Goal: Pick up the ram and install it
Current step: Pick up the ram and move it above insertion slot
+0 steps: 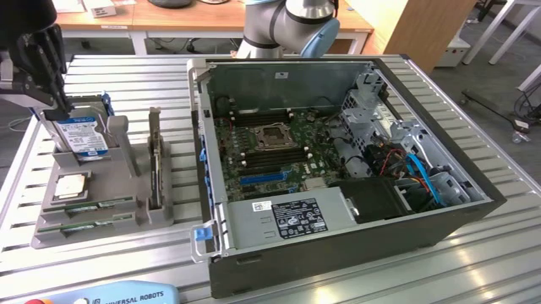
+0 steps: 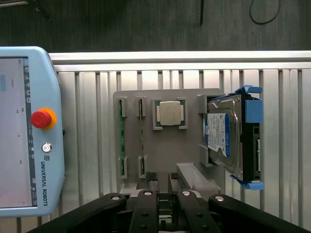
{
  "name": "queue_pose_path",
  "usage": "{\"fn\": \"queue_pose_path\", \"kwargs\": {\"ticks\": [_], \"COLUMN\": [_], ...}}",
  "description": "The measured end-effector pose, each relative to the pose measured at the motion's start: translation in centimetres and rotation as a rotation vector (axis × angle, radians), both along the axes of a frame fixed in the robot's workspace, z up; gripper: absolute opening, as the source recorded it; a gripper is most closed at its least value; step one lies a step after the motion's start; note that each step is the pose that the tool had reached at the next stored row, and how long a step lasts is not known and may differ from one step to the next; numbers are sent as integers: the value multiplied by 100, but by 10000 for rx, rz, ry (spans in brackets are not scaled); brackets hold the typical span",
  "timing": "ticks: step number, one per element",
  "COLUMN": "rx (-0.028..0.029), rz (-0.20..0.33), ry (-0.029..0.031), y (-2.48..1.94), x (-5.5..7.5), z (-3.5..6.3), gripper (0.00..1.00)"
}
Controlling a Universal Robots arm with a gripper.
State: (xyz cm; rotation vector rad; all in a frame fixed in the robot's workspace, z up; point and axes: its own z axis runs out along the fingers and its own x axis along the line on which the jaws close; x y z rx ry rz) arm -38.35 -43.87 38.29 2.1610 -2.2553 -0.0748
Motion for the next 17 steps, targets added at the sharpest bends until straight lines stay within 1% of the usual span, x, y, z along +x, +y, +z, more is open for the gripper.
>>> {"fn": "queue_pose_path", "kwargs": {"ticks": [1,2,8,17], "rx": [0,0,1,0], "rz": [0,0,0,14], "ry": [0,0,-2,0], "y": [0,0,0,0], "x": [0,0,1,0], "z": [0,0,-8,-169], "gripper": [21,27,27,27]}}
